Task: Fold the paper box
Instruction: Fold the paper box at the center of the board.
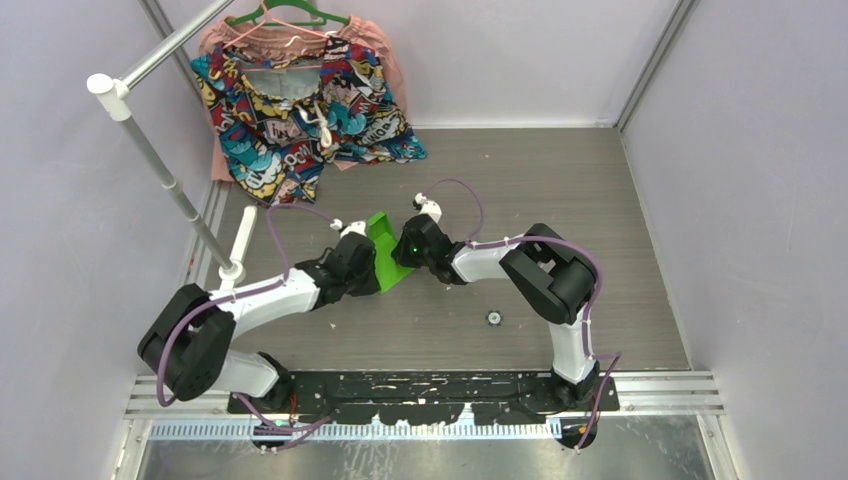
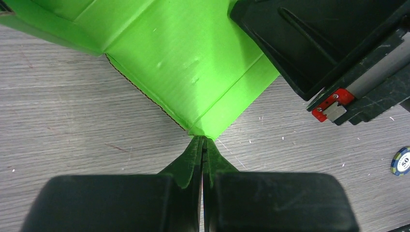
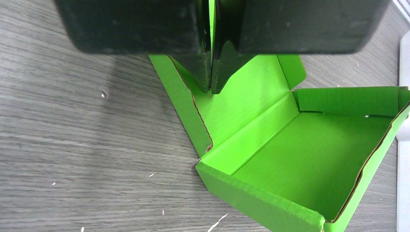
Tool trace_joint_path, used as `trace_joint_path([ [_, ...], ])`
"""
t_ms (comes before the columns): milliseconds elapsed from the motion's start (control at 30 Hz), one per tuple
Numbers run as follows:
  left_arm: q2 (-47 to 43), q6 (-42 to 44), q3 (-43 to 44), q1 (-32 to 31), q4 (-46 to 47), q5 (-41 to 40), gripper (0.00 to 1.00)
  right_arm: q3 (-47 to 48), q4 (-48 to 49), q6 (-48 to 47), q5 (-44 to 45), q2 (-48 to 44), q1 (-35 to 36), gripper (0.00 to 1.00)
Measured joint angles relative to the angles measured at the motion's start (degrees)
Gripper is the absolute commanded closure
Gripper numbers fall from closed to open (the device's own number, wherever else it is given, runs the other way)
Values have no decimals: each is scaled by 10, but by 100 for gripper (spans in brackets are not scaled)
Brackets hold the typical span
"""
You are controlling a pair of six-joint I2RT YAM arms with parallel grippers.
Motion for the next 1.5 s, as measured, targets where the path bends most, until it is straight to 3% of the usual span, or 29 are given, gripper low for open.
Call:
trace_joint_path([
  [667,66,8,39,-18,3,0,100,0,1,0,0,1,0,99],
  [1500,63,2,11,-25,48,-3,100,0,16,0,-7,8,0,99],
])
